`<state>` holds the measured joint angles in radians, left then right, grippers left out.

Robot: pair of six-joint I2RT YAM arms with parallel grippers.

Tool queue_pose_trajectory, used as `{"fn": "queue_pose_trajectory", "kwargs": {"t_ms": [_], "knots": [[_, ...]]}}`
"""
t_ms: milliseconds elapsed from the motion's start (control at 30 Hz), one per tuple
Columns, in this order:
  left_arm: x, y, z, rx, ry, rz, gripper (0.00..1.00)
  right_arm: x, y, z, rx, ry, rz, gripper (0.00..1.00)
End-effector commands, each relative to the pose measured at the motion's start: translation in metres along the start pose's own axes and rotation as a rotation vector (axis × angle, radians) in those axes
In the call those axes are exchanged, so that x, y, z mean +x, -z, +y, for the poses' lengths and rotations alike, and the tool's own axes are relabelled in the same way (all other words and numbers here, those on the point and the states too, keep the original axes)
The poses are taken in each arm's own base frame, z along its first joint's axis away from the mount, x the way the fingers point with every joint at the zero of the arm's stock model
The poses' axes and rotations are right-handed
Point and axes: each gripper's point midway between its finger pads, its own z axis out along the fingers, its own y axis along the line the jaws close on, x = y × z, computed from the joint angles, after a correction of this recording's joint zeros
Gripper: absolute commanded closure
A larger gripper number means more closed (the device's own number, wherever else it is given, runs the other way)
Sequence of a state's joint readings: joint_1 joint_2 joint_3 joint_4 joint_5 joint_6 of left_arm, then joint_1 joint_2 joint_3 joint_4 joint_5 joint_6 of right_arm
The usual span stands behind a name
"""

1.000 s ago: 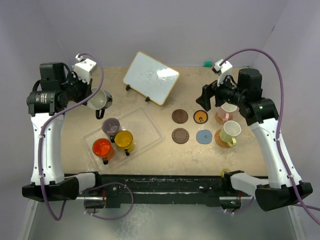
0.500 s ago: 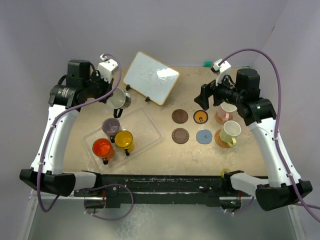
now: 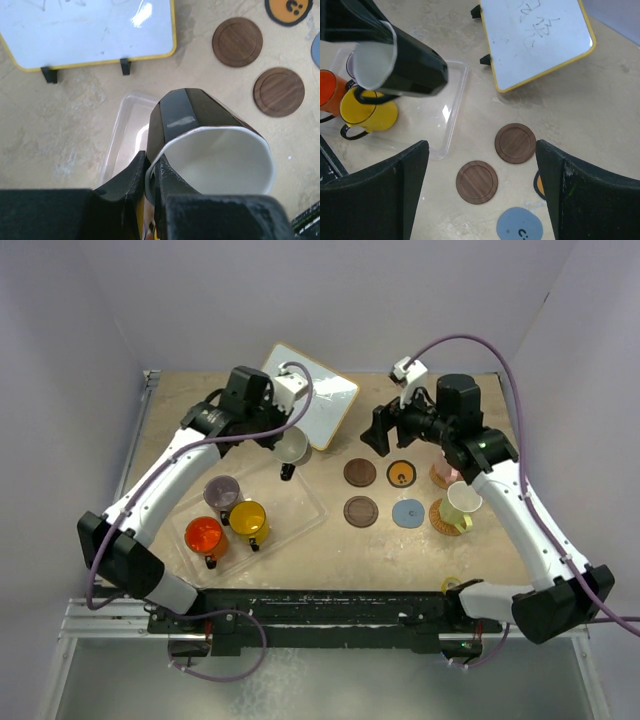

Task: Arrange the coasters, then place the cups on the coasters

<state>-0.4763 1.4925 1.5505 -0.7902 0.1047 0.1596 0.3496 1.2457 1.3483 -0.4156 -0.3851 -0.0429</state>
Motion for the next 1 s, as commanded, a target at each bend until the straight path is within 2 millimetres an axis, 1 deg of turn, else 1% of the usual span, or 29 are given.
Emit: {"fn": "queue_pose_trajectory", "kwargs": {"t_ms": [0, 133, 233, 267, 300, 467, 567, 733, 867, 967], "knots": [[-0.064, -0.011, -0.005, -0.063, 0.065, -0.212, 0.97, -0.024, -0.013, 0.01, -0.002, 0.015, -0.101, 0.12], [-0.076, -0.025, -0.01, -0.076, 0.129, -0.235, 0.97, -0.025, -0.02, 0.016, -0.014, 0.006, -0.12, 0.13], [-0.086, -0.03, -0.016, -0.087, 0.159, -0.265, 0.97, -0.021, -0.026, 0.016, -0.007, -0.022, -0.106, 0.15], [-0.088, -0.031, -0.02, -0.085, 0.169, -0.274, 0.97, -0.026, -0.028, 0.016, -0.004, -0.027, -0.125, 0.16], [-0.09, -0.033, -0.022, -0.086, 0.182, -0.28, 0.97, -0.024, -0.031, 0.016, 0.0, -0.037, -0.126, 0.17], [-0.1, -0.035, -0.038, -0.076, 0.219, -0.309, 0.97, -0.017, -0.043, 0.013, 0.035, -0.096, -0.109, 0.24], [-0.101, -0.036, -0.046, -0.087, 0.227, -0.319, 0.97, -0.015, -0.048, 0.016, 0.03, -0.115, -0.101, 0.26], [-0.102, -0.035, -0.057, -0.093, 0.252, -0.352, 0.97, -0.008, -0.054, 0.018, 0.063, -0.125, -0.074, 0.3], [-0.105, -0.032, -0.064, -0.095, 0.263, -0.379, 0.97, 0.001, -0.061, 0.017, 0.097, -0.134, -0.042, 0.34], [-0.107, -0.032, -0.067, -0.1, 0.258, -0.39, 0.97, 0.004, -0.066, 0.014, 0.134, -0.132, -0.021, 0.38]]}}
